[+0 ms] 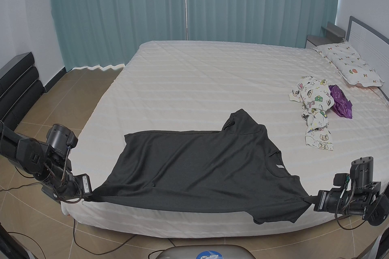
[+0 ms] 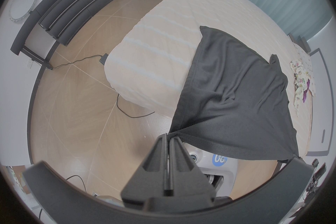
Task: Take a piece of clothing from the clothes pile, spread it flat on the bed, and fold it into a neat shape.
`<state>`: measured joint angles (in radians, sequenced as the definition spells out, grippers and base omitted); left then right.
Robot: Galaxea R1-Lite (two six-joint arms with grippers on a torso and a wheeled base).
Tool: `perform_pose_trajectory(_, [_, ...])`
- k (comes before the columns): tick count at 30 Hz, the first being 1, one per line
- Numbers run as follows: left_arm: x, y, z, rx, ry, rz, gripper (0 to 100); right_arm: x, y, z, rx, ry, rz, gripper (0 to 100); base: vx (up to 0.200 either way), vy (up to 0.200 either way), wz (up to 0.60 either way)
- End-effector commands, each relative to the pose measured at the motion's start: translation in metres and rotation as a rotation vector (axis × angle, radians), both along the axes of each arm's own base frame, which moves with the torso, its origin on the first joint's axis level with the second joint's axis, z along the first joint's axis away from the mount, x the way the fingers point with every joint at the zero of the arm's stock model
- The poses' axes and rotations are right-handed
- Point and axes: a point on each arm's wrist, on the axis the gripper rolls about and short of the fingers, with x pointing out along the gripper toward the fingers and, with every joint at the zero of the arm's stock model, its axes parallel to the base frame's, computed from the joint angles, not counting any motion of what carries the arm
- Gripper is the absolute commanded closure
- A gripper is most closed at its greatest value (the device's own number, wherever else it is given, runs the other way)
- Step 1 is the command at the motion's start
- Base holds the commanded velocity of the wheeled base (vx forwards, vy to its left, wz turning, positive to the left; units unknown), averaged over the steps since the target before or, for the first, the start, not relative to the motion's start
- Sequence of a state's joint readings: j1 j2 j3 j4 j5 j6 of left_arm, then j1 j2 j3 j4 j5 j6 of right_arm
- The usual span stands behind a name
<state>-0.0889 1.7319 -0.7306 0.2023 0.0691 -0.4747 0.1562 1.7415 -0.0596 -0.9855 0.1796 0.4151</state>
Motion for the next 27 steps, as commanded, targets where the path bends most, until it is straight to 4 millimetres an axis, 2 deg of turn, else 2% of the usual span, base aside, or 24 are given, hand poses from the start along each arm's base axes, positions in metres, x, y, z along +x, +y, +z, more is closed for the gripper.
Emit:
perform_pose_trajectory(1, [0.013,-0.001,0.01,-0.013,-0.056,0.007,100,0.022,0.0,0.008,0.011,-0.056,-0.013,100,0.0,0.0,0.0])
perform_pose_trajectory(2, [0.019,-0.002,0.015,-0.017,-0.077,0.007,100,0.033,0.002,0.01,0.013,-0.071,-0.013,100,0.0,0.0,0.0])
perform_pose_trajectory(6, [0.035,-0.003,0.012,-0.016,-0.081,0.012,100,0.053,0.005,0.008,0.017,-0.083,-0.007,100,0.0,0.0,0.0])
perform_pose_trajectory(14, [0.073,-0.008,0.004,-0.033,-0.095,0.041,100,0.098,0.006,-0.007,0.016,-0.083,-0.027,100,0.0,0.0,0.0])
perform_pose_trajectory(22, [0.097,-0.013,-0.011,-0.026,-0.073,0.037,100,0.119,0.0,-0.016,0.008,-0.061,-0.051,100,0.0,0.0,0.0])
perform_pose_trajectory(27, [0.12,-0.017,-0.025,-0.032,-0.072,0.059,100,0.134,0.001,-0.025,0.005,-0.055,-0.051,100,0.0,0.0,0.0])
